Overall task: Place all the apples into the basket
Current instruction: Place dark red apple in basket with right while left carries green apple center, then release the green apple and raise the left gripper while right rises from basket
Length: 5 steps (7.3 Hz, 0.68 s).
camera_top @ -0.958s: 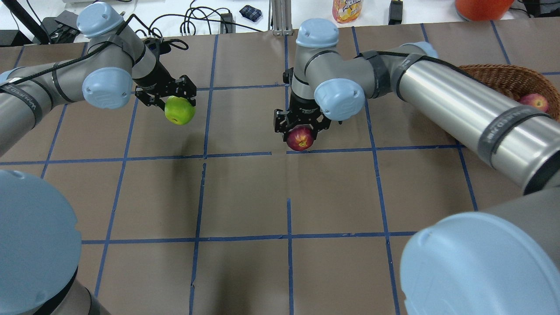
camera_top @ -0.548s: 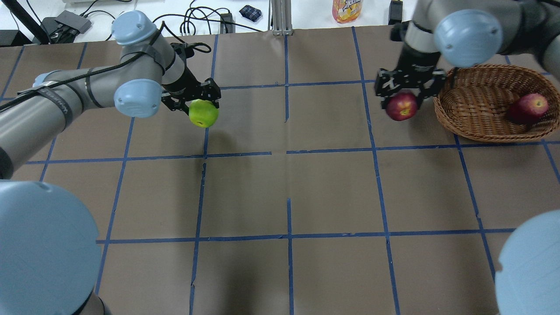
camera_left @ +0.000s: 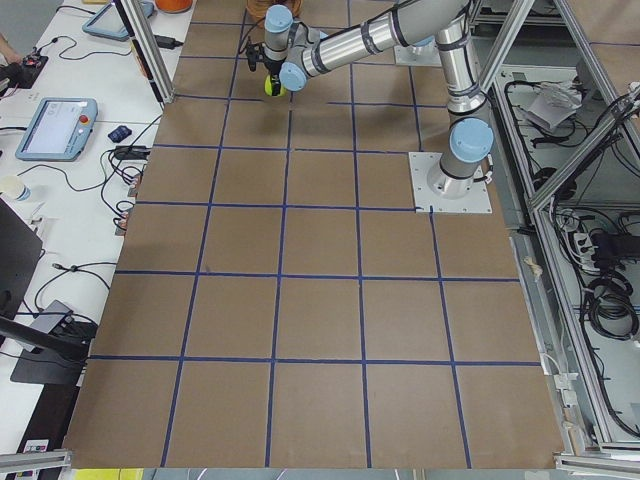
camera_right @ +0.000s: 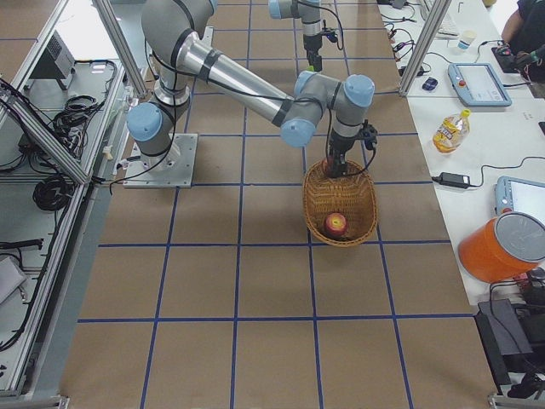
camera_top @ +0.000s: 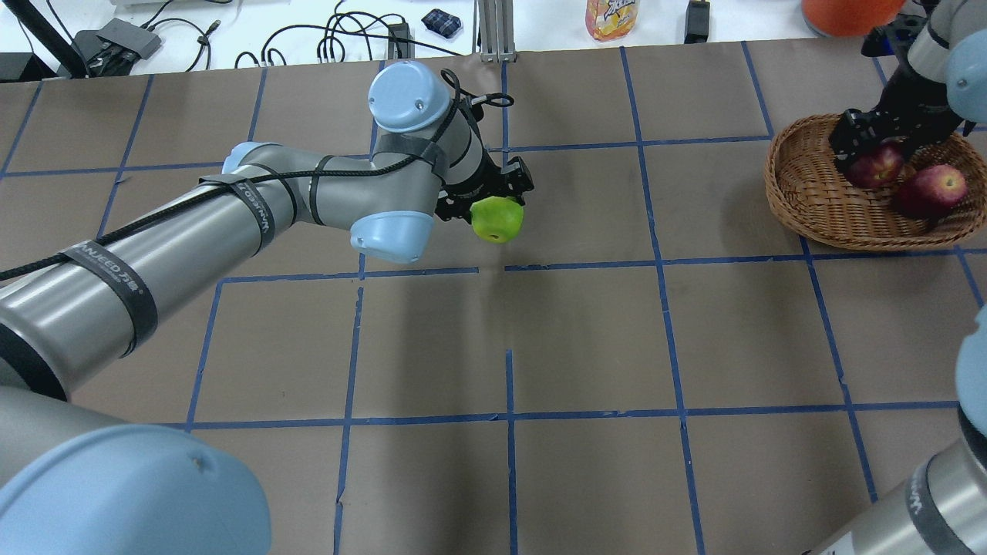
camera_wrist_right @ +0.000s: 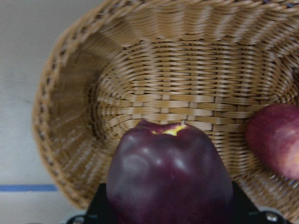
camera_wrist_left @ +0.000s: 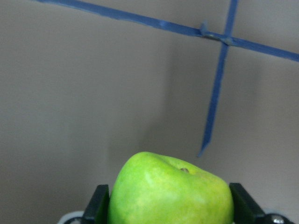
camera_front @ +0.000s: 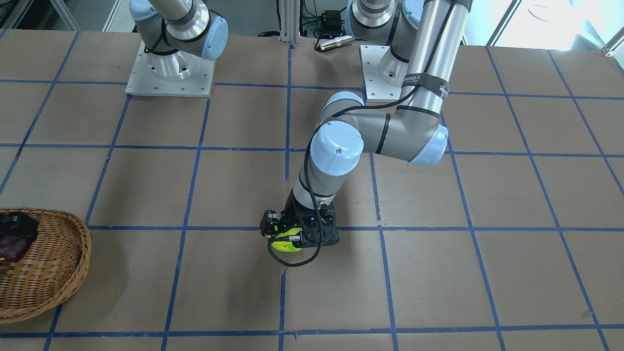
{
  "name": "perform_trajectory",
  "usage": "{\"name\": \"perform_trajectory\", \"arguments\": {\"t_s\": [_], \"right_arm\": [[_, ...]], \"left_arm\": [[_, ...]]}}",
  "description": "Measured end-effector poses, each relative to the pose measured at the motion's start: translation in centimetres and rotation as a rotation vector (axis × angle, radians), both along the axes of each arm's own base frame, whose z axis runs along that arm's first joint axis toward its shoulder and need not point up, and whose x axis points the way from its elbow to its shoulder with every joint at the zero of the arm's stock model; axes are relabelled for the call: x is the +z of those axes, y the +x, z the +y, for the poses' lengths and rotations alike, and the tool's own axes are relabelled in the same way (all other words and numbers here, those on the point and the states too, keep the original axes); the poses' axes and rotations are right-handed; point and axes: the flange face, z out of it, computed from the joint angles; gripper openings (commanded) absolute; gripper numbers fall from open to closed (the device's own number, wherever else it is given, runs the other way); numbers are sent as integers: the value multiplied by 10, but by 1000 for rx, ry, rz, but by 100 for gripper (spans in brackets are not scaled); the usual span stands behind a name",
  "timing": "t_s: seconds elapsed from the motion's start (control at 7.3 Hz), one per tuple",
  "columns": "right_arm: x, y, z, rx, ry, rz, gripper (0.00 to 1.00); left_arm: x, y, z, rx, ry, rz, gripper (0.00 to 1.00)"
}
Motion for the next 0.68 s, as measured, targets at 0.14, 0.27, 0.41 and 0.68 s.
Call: {"name": "perform_trajectory", "arguments": {"t_s": [0.14,0.27,0.41,0.68], "right_arm": [[-30,-34,-2,18,2,-2,0],[-51,-48,-3,22,14,-13,2],[-64,-53,-2,22,27,-25,60],[-72,-55,-3,27,36,-37,100]], "left_arm": [[-13,-2,15,8,26,-6,92],[-19,0,29,15,41,-17,100],[-24,4,38,28,46,-47,100],[1,23,38,60,-6,-91,100]]}}
